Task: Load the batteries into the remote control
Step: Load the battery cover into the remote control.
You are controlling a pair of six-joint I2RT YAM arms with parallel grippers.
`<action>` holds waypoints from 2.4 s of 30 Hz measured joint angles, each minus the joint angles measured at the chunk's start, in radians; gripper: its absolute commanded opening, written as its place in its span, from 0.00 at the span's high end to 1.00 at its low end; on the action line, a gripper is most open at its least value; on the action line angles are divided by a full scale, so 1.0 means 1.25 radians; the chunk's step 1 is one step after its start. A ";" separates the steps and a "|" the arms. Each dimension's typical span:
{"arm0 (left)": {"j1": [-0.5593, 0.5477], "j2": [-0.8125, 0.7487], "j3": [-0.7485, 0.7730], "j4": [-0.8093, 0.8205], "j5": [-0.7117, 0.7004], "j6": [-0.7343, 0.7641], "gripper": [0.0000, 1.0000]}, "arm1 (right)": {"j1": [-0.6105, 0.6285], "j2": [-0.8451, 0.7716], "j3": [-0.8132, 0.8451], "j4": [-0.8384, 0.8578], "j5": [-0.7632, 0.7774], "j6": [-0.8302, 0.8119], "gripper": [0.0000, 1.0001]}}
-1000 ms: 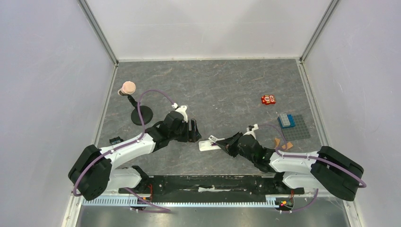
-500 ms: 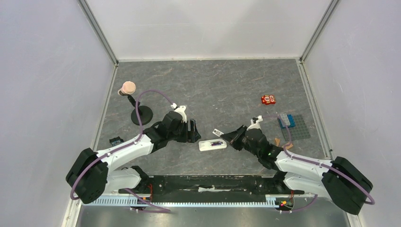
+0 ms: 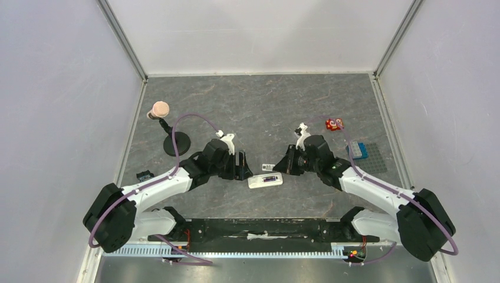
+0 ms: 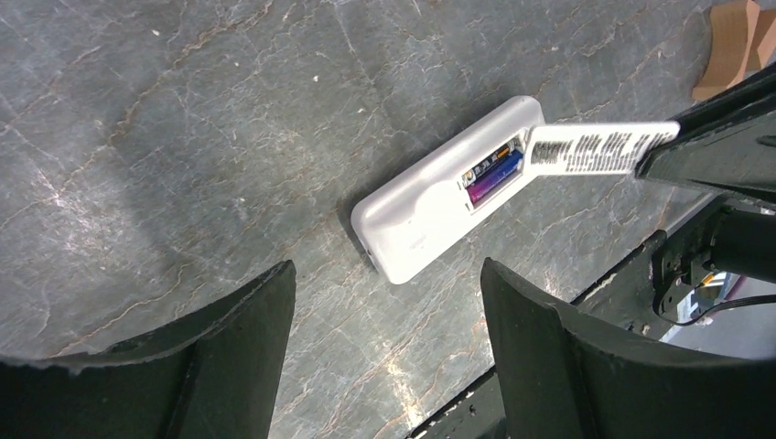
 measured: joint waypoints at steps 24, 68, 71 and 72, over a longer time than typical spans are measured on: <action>0.000 0.023 -0.057 0.049 0.034 -0.075 0.21 | -0.084 0.166 0.095 -0.190 -0.234 -0.171 1.00; 0.000 0.087 -0.053 0.077 0.055 -0.077 0.21 | -0.099 0.281 0.117 -0.158 -0.248 -0.129 1.00; 0.000 0.093 -0.053 0.086 0.055 -0.081 0.22 | -0.101 0.284 0.126 -0.173 -0.251 -0.130 1.00; 0.000 0.096 -0.052 0.091 0.055 -0.083 0.22 | -0.102 0.284 0.128 -0.176 -0.252 -0.131 1.00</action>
